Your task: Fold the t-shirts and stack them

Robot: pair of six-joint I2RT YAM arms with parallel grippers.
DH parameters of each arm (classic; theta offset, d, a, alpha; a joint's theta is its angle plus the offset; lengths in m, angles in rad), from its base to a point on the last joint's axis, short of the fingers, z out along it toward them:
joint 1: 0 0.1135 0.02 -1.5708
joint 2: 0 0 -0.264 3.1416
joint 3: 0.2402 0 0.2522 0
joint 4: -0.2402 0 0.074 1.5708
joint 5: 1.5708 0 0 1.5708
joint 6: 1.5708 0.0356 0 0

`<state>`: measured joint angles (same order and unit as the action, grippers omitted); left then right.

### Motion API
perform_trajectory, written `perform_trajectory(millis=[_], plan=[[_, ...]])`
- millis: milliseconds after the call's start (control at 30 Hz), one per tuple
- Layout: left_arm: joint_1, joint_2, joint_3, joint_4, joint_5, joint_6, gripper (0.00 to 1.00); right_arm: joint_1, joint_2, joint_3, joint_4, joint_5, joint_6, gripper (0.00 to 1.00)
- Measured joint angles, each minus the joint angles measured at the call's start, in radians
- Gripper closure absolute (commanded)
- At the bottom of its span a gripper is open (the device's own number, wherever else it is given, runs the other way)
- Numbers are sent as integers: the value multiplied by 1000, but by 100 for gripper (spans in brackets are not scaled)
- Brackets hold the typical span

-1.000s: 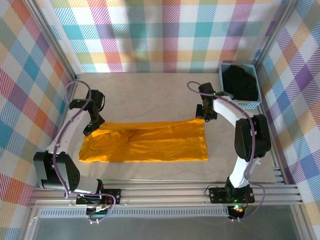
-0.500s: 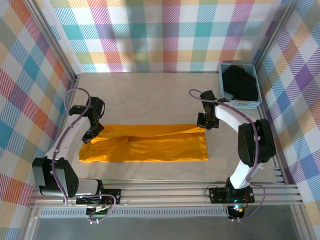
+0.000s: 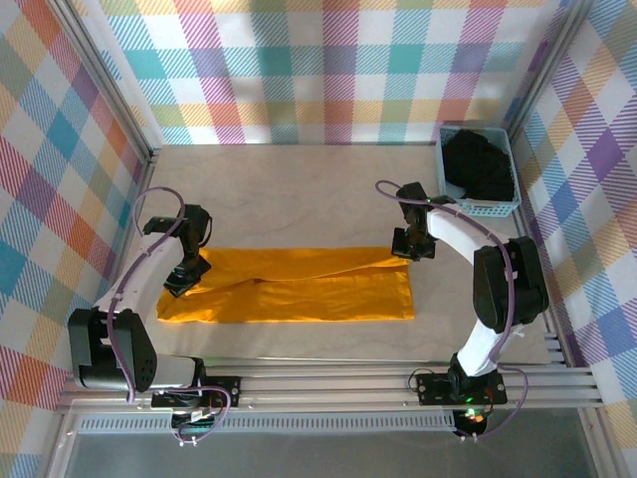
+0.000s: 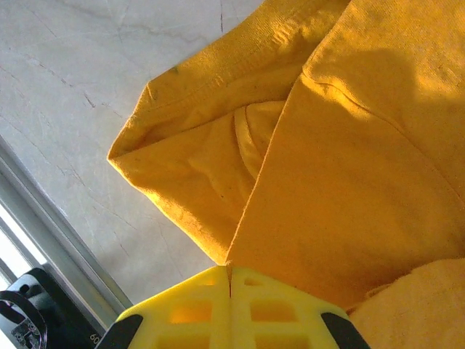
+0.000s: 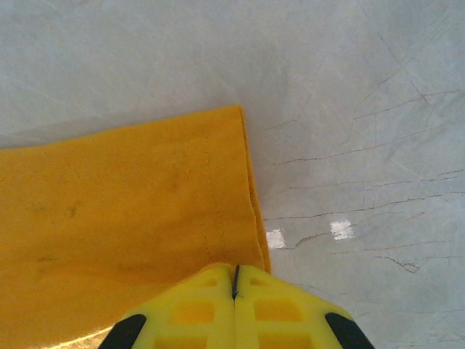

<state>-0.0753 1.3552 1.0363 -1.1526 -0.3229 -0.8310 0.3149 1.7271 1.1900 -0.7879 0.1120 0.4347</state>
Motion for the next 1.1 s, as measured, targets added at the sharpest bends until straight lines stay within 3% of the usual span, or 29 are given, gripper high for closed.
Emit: perform_trajectory(millis=[100, 300, 467, 733, 867, 1100], plan=[[0, 0, 0, 0, 1, -1, 100, 0, 0, 0, -4, 0, 3, 96], [0, 0, -22, -1, 21, -15, 100, 0, 0, -5, -26, 0, 21, 73], [0, 8, -37, 0, 27, -18, 100, 0, -26, -6, -52, -1, 42, 68], [0, 29, -37, 2, 32, -18, 100, 0, -47, 10, -67, -44, 77, 75], [0, 29, -37, -1, 47, -24, 100, 0, 2, 48, -58, -97, 88, 83], [0, 31, -25, -31, 91, -54, 100, 0, 118, 60, -32, -163, 101, 84]])
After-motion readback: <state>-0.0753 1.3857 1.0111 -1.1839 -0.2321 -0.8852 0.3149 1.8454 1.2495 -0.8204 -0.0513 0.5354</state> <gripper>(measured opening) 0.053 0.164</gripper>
